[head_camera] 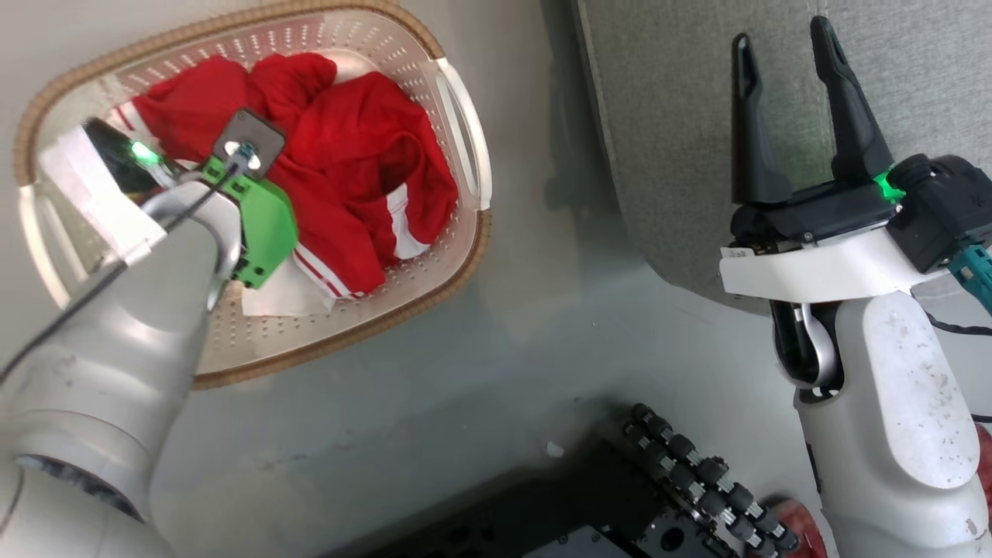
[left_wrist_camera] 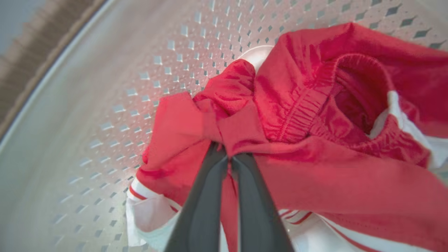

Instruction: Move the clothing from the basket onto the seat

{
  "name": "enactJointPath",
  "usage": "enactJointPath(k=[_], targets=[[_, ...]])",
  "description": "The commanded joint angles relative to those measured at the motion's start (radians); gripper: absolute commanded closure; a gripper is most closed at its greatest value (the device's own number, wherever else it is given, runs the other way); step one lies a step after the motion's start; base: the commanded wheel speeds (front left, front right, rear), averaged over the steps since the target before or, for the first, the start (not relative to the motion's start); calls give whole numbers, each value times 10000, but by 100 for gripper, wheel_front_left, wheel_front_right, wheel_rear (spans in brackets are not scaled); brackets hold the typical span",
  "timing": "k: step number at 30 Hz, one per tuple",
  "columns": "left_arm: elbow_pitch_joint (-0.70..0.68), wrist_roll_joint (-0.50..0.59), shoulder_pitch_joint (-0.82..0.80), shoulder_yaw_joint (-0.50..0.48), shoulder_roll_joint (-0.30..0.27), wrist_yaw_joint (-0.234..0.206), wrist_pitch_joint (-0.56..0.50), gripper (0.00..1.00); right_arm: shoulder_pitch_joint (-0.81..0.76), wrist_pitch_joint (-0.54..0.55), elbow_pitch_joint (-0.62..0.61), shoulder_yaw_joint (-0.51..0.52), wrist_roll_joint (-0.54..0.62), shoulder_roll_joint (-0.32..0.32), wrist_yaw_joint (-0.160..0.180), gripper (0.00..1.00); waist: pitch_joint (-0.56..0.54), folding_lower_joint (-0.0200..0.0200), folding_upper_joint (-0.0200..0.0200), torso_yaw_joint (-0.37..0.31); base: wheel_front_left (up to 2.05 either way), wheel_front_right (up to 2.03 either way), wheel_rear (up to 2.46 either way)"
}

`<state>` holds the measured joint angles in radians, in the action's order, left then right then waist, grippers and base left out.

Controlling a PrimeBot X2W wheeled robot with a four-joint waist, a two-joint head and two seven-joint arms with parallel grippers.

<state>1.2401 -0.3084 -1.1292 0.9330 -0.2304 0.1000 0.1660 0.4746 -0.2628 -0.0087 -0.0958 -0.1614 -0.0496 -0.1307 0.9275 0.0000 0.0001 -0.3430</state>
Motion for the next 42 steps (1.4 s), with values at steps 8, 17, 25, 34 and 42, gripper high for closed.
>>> enactJointPath(k=[8,17,25,34,42], targets=[[-220,-1231,1410,-992,830,-72,925,100,-761,-31,245,287,565,-22,-1,0,-2431,0,-1,1090,0,0,0],[-2572,-1895,3410,-2250,948,-269,996,100,-1804,-31,586,366,965,-28,-1,0,-4925,0,-1,1844,0,0,0],[-4796,-1706,5357,-3452,942,-465,999,100,-2951,-31,1030,83,926,-28,-1,0,-7003,0,-1,2033,0,0,0],[-6875,-1201,7094,-4564,1055,-549,999,100,-4162,-31,1354,-339,801,-28,-1,0,-8830,0,-1,1957,0,0,0],[-8324,-791,7849,-5144,1183,-452,1001,100,-4752,-31,1170,-623,518,-69,-1,0,-9493,0,-1,1996,0,0,0]])
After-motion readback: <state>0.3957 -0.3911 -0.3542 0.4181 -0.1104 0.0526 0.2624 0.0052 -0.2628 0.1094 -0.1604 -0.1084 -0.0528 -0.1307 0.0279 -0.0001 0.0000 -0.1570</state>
